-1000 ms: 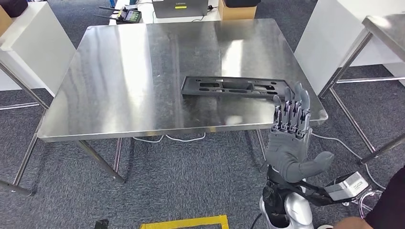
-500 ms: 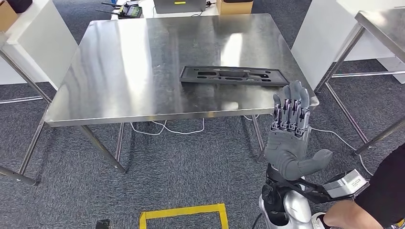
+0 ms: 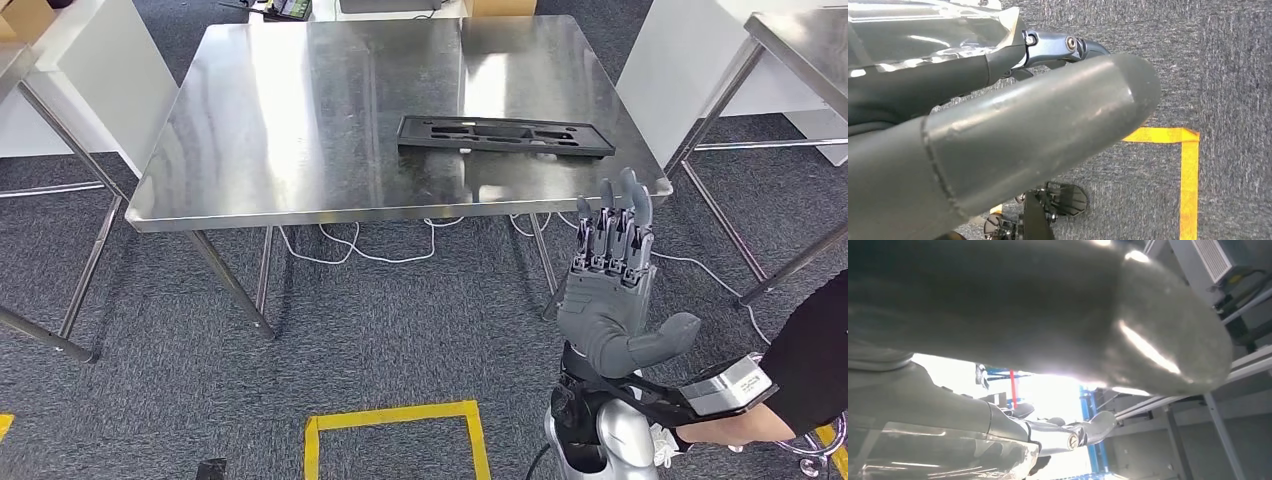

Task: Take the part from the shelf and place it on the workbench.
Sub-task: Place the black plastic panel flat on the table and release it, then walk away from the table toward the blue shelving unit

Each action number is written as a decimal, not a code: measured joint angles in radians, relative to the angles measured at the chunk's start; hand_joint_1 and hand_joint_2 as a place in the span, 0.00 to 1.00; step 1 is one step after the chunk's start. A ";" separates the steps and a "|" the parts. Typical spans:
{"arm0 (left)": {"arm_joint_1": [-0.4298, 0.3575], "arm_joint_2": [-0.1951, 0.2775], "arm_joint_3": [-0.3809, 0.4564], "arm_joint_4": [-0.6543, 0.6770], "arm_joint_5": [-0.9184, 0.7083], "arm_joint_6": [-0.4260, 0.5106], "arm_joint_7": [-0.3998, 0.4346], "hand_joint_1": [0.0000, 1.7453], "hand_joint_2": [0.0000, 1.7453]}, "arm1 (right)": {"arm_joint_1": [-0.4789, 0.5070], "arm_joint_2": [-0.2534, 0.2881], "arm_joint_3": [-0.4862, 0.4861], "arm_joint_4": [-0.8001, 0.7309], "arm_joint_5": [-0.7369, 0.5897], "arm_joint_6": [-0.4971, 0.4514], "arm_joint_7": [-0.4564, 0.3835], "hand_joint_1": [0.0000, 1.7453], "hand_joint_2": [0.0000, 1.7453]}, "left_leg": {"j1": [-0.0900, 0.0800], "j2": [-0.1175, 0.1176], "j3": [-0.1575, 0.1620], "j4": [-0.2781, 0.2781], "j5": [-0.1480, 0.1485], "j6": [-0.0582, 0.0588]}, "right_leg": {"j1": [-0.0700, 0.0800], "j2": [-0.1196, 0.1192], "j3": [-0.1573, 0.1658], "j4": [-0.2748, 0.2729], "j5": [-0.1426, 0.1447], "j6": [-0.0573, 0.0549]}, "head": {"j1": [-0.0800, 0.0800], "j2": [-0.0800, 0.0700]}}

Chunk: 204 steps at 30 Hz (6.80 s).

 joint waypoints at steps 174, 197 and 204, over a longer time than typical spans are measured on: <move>0.017 0.006 -0.149 0.003 0.123 0.087 -0.033 0.00 0.00 | 0.045 -0.070 -0.322 1.682 0.421 -0.350 0.652 0.00 0.00 | 0.028 0.103 0.087 0.007 -0.092 -0.051 | -0.032 -0.024 -0.056 0.005 0.033 -0.011 | 0.001 0.000; 0.033 0.004 -0.149 0.005 0.129 0.094 -0.031 0.00 0.00 | 0.045 -0.072 -0.320 1.682 0.436 -0.348 0.654 0.00 0.00 | 0.025 0.070 0.099 -0.010 -0.096 -0.018 | -0.024 -0.044 -0.097 0.057 0.015 0.034 | 0.005 0.000; 0.030 0.001 -0.150 0.005 0.129 0.095 -0.034 0.00 0.00 | 0.045 -0.074 -0.312 1.683 0.439 -0.344 0.653 0.00 0.00 | 0.029 0.055 0.091 0.058 -0.161 -0.056 | -0.032 -0.016 -0.072 0.002 0.056 -0.016 | -0.005 0.000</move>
